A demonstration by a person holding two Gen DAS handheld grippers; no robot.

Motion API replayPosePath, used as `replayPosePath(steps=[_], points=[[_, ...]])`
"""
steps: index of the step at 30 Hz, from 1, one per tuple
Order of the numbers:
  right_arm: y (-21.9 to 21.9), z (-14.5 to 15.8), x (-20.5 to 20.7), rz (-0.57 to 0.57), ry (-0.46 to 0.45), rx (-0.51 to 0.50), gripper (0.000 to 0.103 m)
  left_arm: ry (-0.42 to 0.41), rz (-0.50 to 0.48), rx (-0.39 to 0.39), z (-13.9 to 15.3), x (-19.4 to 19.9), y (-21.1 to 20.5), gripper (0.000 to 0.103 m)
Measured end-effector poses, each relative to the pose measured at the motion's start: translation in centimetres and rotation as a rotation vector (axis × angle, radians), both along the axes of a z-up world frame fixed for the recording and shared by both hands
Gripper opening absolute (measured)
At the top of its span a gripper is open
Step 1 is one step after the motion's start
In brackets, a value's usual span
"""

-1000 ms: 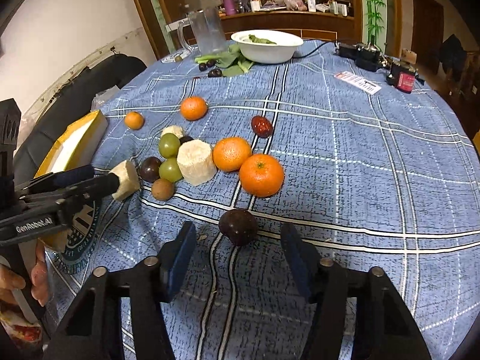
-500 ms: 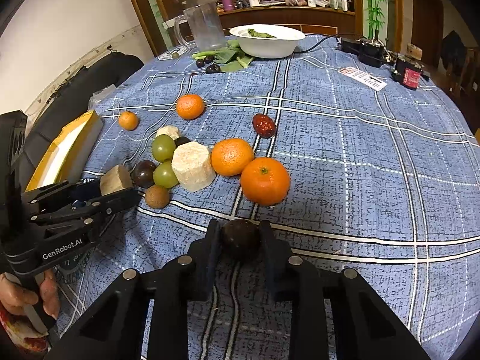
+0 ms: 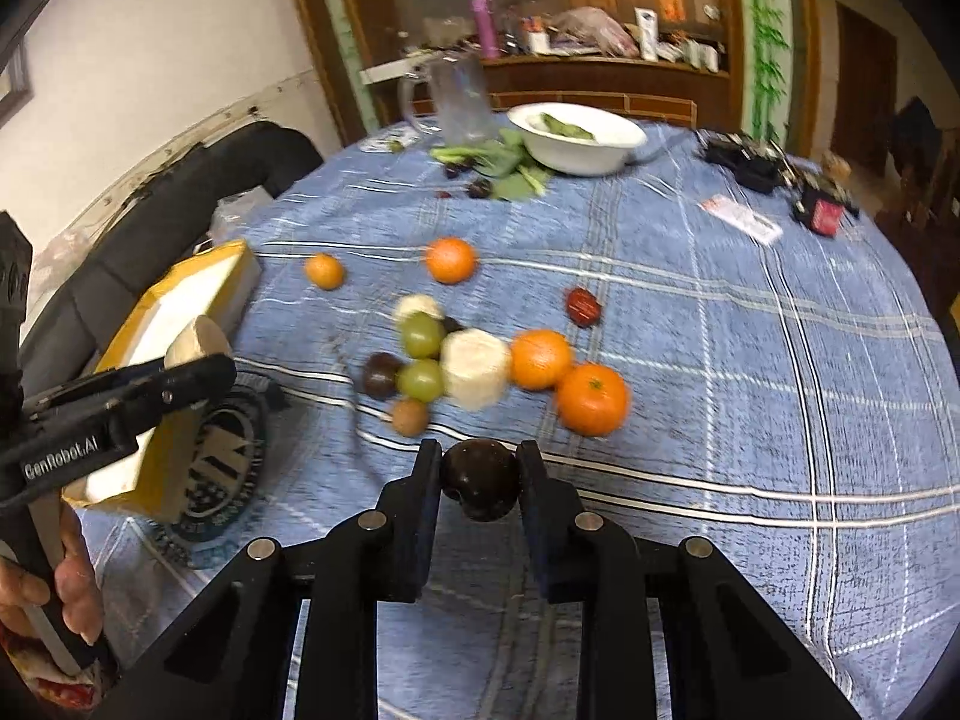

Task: Organize fruits
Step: 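Carry both to the tray and open the left tool while the right tool releases the plum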

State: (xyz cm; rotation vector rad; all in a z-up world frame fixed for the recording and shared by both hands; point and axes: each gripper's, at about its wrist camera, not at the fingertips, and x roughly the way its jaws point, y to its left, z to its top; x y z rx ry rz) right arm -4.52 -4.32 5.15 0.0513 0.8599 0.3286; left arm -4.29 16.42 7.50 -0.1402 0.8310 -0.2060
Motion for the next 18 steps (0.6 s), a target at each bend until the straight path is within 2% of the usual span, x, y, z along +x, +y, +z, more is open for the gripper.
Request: replayPosePath(steps=[5, 11, 18], points=[[3.4, 2.0, -0.8, 0.073, -0.035, 0.001, 0.027, -0.020, 0.092, 0.002, 0.7, -1.3, 3.7, 0.043], [10.2, 3.7, -1.1, 0.210, -0.046, 0.027, 0.028, -0.005, 0.245, -0.012, 0.1, -2.4, 9.8, 0.043], [19.0, 2.7, -1.8, 0.388, -0.035, 0.030, 0.028, 0.036, 0.398, 0.035, -1.7, -3.2, 15.1, 0.043]])
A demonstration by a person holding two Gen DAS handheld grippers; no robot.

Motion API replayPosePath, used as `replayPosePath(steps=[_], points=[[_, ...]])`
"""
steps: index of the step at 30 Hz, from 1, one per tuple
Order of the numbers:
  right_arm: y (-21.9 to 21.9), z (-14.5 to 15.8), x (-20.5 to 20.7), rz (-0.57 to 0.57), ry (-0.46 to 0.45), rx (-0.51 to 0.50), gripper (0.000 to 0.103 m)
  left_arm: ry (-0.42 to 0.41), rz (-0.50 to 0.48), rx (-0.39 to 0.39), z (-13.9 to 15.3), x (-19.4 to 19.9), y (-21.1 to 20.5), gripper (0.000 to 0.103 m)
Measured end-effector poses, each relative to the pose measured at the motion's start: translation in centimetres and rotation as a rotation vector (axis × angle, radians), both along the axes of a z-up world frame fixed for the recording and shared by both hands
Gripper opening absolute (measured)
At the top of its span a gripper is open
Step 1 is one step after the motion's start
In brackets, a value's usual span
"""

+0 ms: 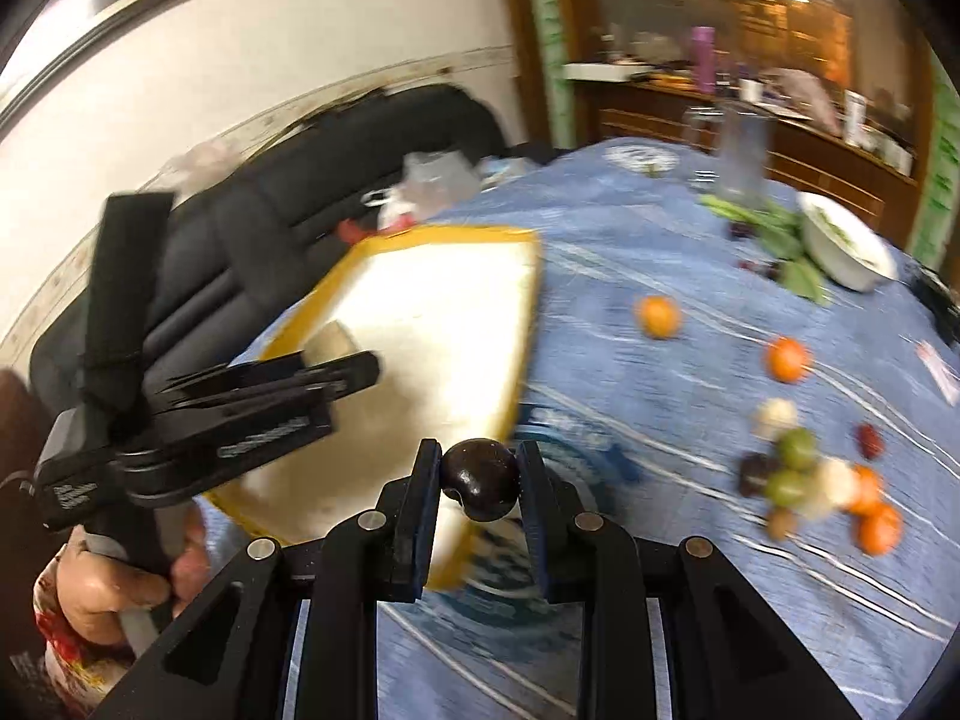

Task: Organize fruits
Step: 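Carry both to the tray and open the left tool while the right tool releases the plum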

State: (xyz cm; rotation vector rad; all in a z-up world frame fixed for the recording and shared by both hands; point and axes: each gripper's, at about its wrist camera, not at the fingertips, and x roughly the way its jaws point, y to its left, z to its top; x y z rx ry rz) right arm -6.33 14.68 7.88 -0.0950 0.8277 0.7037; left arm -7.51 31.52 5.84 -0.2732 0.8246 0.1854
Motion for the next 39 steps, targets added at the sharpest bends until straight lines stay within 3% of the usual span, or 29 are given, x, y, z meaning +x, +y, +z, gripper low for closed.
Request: replayPosePath(steps=[7, 15, 17, 22, 33, 39], points=[[6.4, -3.2, -0.3, 0.097, 0.043, -0.048, 0.028, 0.026, 0.042, -0.001, -1.4, -0.1, 2.0, 0.043], [7.9, -5.5, -0.5, 0.106, 0.047, -0.090, 0.029, 0.012, 0.051, 0.048, -1.1, -0.4, 1.5, 0.044], [7.8, -5.4, -0.8, 0.113, 0.040, -0.091, 0.029, 0.004, 0.057, 0.061, -0.7, -0.6, 1.3, 0.045], [7.5, -5.3, -1.0, 0.115, 0.036, -0.082, 0.031, -0.046, 0.076, 0.111, 0.8, -1.6, 0.6, 0.065], [3.6, -2.5, -2.5, 0.051, -0.022, 0.001, 0.042, -0.121, 0.073, 0.175, 3.8, -2.8, -1.7, 0.073], [0.5, -1.7, -2.5, -0.002, -0.029, 0.030, 0.043, -0.134, 0.037, 0.207, 4.6, -2.7, -3.9, 0.075]])
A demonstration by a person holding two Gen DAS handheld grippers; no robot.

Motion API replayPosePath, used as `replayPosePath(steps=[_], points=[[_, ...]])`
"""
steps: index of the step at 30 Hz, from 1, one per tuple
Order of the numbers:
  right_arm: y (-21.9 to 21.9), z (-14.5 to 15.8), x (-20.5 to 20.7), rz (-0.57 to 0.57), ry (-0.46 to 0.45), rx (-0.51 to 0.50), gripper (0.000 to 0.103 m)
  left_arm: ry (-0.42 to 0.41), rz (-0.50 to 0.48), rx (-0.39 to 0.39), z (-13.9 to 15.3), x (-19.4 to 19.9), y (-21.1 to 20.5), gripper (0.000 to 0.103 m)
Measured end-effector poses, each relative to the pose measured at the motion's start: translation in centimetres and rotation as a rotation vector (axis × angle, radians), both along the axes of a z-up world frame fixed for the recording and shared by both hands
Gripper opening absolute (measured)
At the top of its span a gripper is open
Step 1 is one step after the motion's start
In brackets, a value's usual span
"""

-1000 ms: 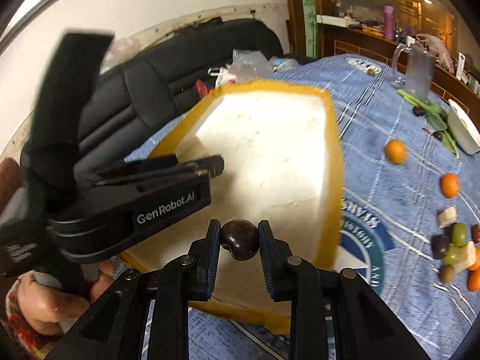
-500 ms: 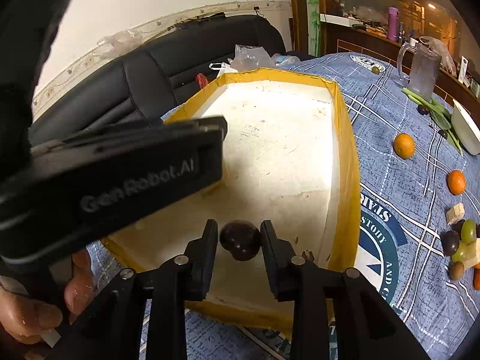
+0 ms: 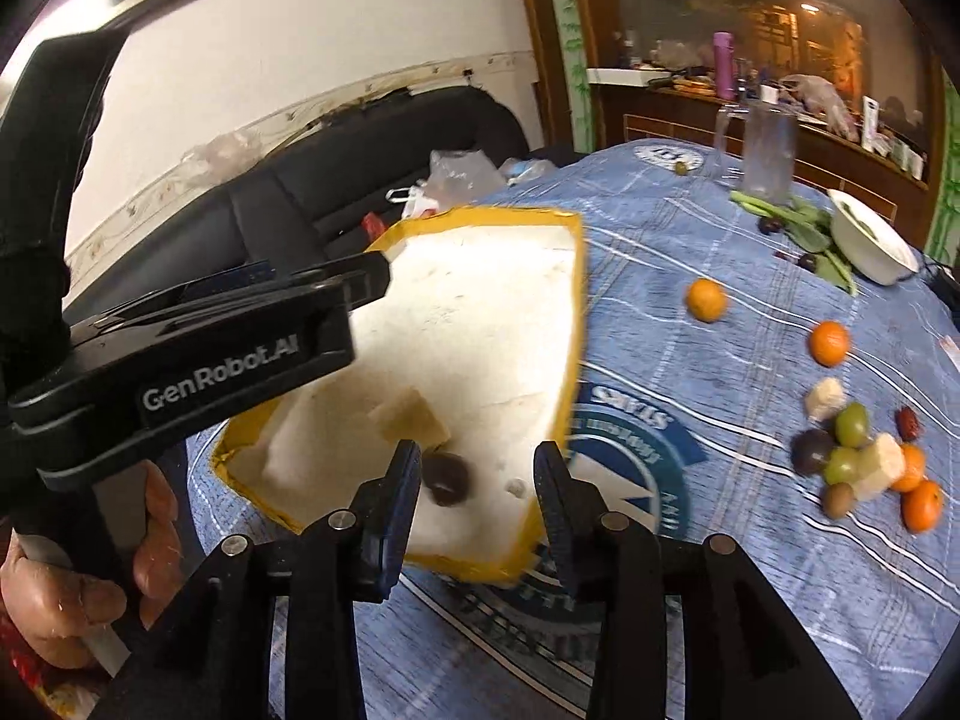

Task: Organize fruits
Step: 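Carry both to the tray and open the left tool while the right tool releases the plum, then move both tools back to the fruit and grasp a tangerine with the right tool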

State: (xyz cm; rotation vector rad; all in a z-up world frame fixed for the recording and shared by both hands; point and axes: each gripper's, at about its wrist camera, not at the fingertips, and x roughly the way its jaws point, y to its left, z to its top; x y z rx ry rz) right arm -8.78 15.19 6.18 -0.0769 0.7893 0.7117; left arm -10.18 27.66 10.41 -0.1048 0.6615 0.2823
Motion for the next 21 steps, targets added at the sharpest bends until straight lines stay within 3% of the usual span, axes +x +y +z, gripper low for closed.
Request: replayPosePath(steps=[15, 21], points=[[-7.6, -0.1, 1.2, -0.135, 0.025, 0.046, 0.043, 0.025, -0.081, 0.043, 0.1, 0.7, -4.3, 0.076], [-11.6, 0.0, 1.7, -0.210, 0.016, 0.038, 0.043, 0.046, -0.111, 0.004, -0.2, 1.2, -4.8, 0.076]])
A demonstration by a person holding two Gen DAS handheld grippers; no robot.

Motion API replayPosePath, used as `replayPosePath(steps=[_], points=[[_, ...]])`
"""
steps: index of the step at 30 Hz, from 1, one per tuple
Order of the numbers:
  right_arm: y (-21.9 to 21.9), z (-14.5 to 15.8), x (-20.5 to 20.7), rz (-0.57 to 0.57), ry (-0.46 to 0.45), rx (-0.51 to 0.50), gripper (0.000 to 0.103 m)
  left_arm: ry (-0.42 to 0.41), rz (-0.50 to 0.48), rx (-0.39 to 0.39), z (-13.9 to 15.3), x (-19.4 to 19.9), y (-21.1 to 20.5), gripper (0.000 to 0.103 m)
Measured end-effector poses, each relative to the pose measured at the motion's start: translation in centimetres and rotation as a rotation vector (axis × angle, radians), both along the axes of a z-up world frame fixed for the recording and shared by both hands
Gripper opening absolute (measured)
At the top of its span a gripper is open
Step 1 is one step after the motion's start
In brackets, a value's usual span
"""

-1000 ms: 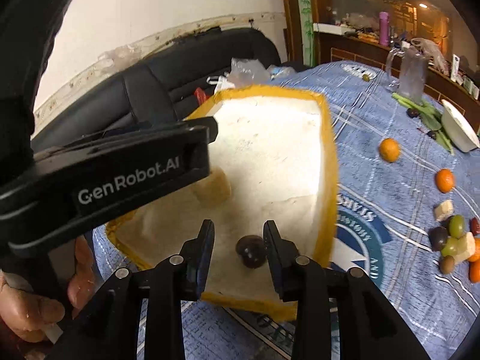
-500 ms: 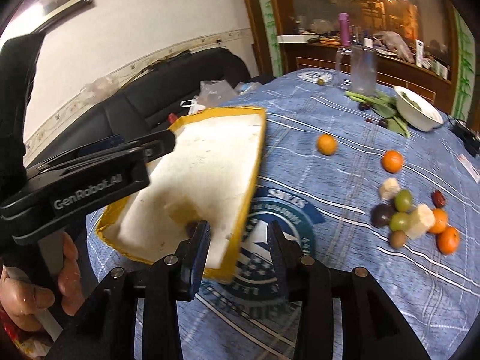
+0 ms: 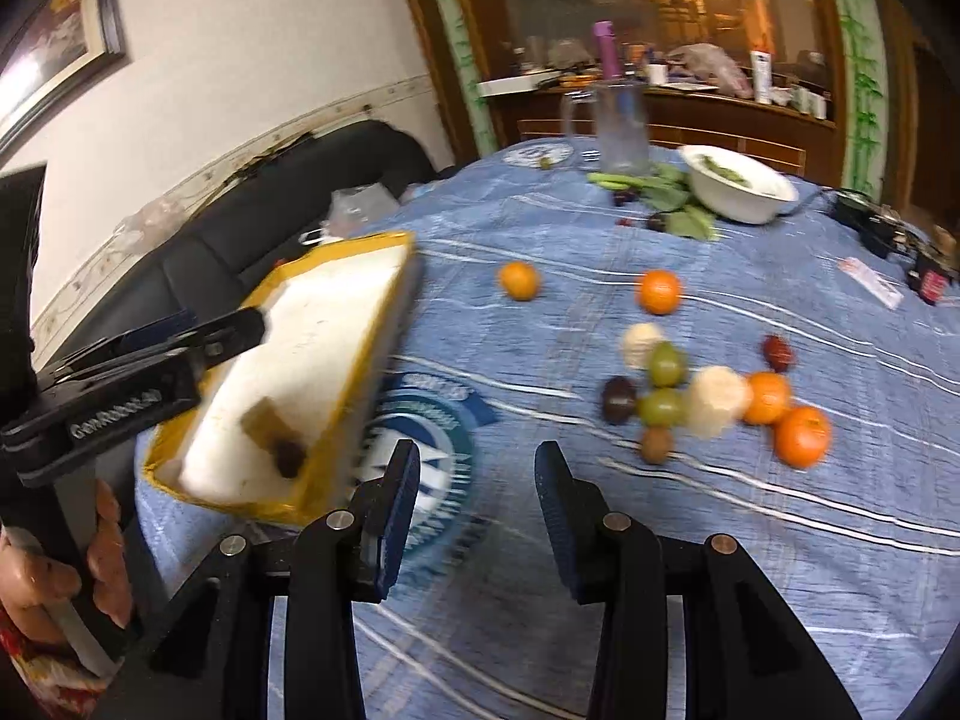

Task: Organize fruits
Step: 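Move both tools back to the fruit and grasp a tangerine with the right tool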

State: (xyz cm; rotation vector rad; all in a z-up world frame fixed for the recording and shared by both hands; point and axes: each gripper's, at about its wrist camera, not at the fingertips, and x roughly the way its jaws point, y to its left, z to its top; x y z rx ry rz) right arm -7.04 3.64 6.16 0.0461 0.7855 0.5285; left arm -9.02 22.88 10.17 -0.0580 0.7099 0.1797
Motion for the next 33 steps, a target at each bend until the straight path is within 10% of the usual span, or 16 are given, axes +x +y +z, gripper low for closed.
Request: replayPosePath(steps=[11, 33], points=[[-11.2, -1.6, 3.3, -0.247, 0.077, 0.016, 0.043, 0.051, -0.147, -0.050, -1.4, 2.0, -4.3, 0.076], [-12.8, -5.7, 8.9, -0.285, 0.121, -0.047, 0.043, 0.225, -0.416, -0.108, -8.2, 10.6, -13.2, 0.047]])
